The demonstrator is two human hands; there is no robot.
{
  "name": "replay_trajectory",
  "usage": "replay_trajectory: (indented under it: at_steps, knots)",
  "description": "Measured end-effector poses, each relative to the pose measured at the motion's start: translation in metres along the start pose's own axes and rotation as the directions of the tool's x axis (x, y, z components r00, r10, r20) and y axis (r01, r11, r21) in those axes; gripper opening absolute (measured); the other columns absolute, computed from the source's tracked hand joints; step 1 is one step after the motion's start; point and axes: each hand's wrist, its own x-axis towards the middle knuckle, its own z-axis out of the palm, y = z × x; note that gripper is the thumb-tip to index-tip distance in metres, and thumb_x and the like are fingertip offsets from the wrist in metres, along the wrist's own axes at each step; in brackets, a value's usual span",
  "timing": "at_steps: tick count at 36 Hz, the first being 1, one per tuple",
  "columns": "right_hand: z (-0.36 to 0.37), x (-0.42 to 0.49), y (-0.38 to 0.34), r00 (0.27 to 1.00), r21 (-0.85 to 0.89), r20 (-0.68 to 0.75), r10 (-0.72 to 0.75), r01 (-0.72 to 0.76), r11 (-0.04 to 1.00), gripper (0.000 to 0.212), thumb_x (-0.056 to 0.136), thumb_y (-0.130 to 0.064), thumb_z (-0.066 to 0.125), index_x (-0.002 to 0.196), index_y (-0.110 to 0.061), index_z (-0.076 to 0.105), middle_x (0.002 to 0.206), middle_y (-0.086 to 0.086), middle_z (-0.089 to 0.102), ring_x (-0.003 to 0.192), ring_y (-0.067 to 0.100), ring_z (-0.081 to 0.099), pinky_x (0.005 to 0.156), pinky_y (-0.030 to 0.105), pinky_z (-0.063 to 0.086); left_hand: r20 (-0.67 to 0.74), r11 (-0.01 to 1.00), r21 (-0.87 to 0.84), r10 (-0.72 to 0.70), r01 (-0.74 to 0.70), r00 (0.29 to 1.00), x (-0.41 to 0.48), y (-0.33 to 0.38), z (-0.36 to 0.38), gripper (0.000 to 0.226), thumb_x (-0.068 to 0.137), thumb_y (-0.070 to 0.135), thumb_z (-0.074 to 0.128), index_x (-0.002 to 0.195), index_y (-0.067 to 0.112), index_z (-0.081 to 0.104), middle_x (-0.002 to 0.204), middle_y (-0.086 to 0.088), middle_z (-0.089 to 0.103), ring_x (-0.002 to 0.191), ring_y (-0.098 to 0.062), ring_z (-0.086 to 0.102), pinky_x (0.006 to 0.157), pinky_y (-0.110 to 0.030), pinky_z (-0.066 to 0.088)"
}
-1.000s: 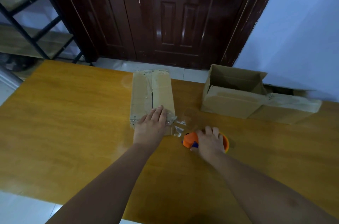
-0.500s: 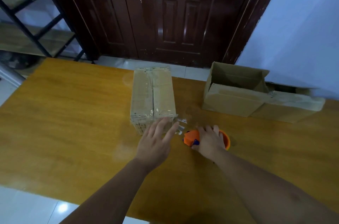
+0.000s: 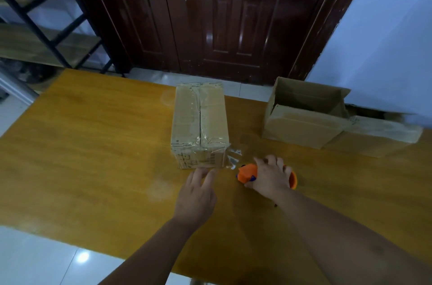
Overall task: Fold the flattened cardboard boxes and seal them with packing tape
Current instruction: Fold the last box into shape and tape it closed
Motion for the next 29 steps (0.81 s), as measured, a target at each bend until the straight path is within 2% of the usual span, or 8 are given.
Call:
replay_trajectory:
  at_steps: [4, 8, 11, 15, 19, 24, 29]
  knots:
    - [0.002, 0.002, 0.000, 0.999, 0.023, -0.021, -0.024, 0.024, 0.999, 0.092, 0.071, -0.071, 0.064, 0.147, -0.037, 0.024, 0.148, 0.006, 0.024, 0.135, 0.030, 0.020, 0.104, 0.047, 0.022, -0.028, 0.982, -0.115, -0.152, 0.148, 0.988, -0.002, -0.003, 0.006, 0.047, 0.088, 0.008, 0.055, 0.134, 0.013, 0.050, 0.119, -0.008, 0.050, 0.105, -0.025, 0.053, 0.080, -0.033, 0.048]
    - [0.002, 0.004, -0.002, 0.999, 0.056, -0.025, -0.045, 0.046, 0.997, 0.088, 0.075, -0.081, 0.045, 0.146, -0.035, 0.022, 0.145, 0.006, 0.035, 0.132, 0.031, 0.027, 0.101, 0.049, 0.024, -0.065, 0.937, -0.236, -0.281, 0.259, 0.958, 0.000, -0.007, 0.007, 0.045, 0.088, 0.005, 0.056, 0.132, 0.011, 0.051, 0.121, -0.010, 0.048, 0.109, -0.027, 0.051, 0.085, -0.034, 0.046]
    - [0.002, 0.006, -0.004, 0.999, 0.099, -0.004, -0.033, 0.034, 0.995, 0.082, 0.081, -0.078, 0.038, 0.147, -0.033, 0.021, 0.148, 0.009, 0.034, 0.136, 0.032, 0.030, 0.105, 0.053, 0.022, -0.089, 0.888, -0.328, -0.370, 0.323, 0.925, 0.000, -0.011, 0.006, 0.045, 0.089, 0.005, 0.056, 0.133, 0.013, 0.049, 0.118, -0.007, 0.044, 0.104, -0.024, 0.051, 0.079, -0.028, 0.043]
    - [0.003, 0.008, -0.004, 0.999, 0.162, -0.007, -0.036, 0.036, 0.986, 0.081, 0.083, -0.072, 0.045, 0.148, -0.033, 0.017, 0.153, 0.011, 0.024, 0.138, 0.032, 0.029, 0.109, 0.054, 0.019, -0.098, 0.823, -0.413, -0.466, 0.390, 0.879, 0.001, -0.017, 0.006, 0.044, 0.091, 0.006, 0.054, 0.133, 0.018, 0.046, 0.118, -0.001, 0.039, 0.099, -0.018, 0.051, 0.075, -0.027, 0.041]
    - [0.002, 0.009, -0.001, 0.999, 0.169, -0.035, -0.029, 0.035, 0.985, 0.089, 0.077, -0.077, 0.049, 0.148, -0.036, 0.015, 0.153, 0.010, 0.025, 0.139, 0.031, 0.027, 0.110, 0.053, 0.018, -0.105, 0.819, -0.416, -0.474, 0.395, 0.874, 0.000, -0.020, 0.007, 0.045, 0.092, 0.007, 0.054, 0.134, 0.019, 0.046, 0.122, -0.003, 0.042, 0.095, -0.010, 0.045, 0.073, -0.025, 0.040]
    - [0.003, 0.011, 0.003, 1.000, 0.196, -0.017, -0.017, 0.020, 0.980, 0.095, 0.073, -0.076, 0.056, 0.148, -0.036, 0.014, 0.151, 0.009, 0.031, 0.138, 0.030, 0.030, 0.109, 0.055, 0.019, -0.072, 0.834, -0.384, -0.454, 0.395, 0.888, -0.003, -0.019, 0.013, 0.043, 0.092, 0.008, 0.054, 0.134, 0.016, 0.045, 0.121, -0.004, 0.044, 0.106, -0.019, 0.050, 0.076, -0.028, 0.043]
    - [0.000, 0.011, 0.005, 0.996, 0.163, 0.036, -0.079, 0.072, 0.984, 0.102, 0.069, -0.073, 0.064, 0.149, -0.036, 0.012, 0.148, 0.007, 0.035, 0.135, 0.028, 0.034, 0.107, 0.053, 0.020, -0.057, 0.849, -0.376, -0.421, 0.371, 0.905, -0.003, -0.015, 0.016, 0.043, 0.091, 0.007, 0.054, 0.133, 0.015, 0.046, 0.119, -0.004, 0.044, 0.105, -0.019, 0.049, 0.080, -0.028, 0.043]
